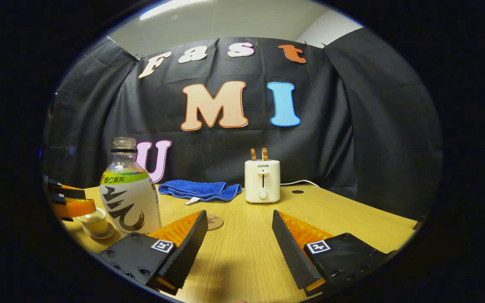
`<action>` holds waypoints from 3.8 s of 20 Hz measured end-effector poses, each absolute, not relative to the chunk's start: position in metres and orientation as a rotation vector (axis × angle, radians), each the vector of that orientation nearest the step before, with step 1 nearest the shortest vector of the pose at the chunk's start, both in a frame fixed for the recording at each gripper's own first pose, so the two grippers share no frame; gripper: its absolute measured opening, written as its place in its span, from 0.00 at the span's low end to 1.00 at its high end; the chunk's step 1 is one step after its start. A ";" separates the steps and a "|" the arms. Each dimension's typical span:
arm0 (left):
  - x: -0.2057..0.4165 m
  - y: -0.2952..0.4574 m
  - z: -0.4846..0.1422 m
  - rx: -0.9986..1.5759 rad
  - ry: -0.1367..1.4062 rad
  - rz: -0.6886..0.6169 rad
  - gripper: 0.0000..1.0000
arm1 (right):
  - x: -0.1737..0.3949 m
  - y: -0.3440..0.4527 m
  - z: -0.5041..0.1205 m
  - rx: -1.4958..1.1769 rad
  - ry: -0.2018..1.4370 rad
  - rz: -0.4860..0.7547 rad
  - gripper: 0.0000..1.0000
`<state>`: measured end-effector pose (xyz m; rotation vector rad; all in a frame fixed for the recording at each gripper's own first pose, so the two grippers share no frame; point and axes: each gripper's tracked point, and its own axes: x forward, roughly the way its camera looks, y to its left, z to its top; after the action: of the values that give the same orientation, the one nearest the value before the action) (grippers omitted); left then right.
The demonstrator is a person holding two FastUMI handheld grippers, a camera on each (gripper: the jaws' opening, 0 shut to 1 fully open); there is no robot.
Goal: Open the teacup lid with one hand, grasp the water bottle and pour water into the teacup with the other hand; after pouring, place the water bottle on the coaster and then close the teacup lid.
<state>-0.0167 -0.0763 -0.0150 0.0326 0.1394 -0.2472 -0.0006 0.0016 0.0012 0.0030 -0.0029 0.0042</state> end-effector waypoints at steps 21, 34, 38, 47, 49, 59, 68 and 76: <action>-0.017 -0.086 -0.021 0.076 0.138 -0.264 0.23 | -0.001 0.005 0.000 0.004 0.003 0.021 0.94; -0.025 -0.061 0.011 0.037 0.039 -0.198 0.22 | -0.049 0.029 -0.006 0.092 0.077 0.126 0.98; -0.030 -0.053 0.012 0.026 0.034 -0.182 0.22 | -0.064 0.045 -0.001 0.101 0.078 0.167 0.94; -0.035 -0.037 0.012 0.025 0.027 -0.159 0.22 | -0.064 0.100 -0.004 0.079 0.105 0.284 0.94; -0.036 -0.033 0.011 0.020 0.028 -0.151 0.22 | -0.060 0.111 -0.004 0.073 0.112 0.300 0.98; -0.036 -0.015 0.009 0.015 0.022 -0.128 0.22 | -0.035 0.137 -0.026 -0.038 0.195 0.300 0.89; -0.036 -0.005 0.005 -0.014 0.022 -0.116 0.22 | -0.034 0.144 -0.029 -0.120 0.199 0.312 0.68; -0.039 0.010 0.007 -0.016 0.007 -0.093 0.22 | -0.019 0.139 -0.006 -0.509 0.043 0.261 0.67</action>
<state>-0.0386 0.0101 0.0071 -0.0163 0.0068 -0.0928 -0.0190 0.1388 -0.0060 -0.5091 0.0426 0.2611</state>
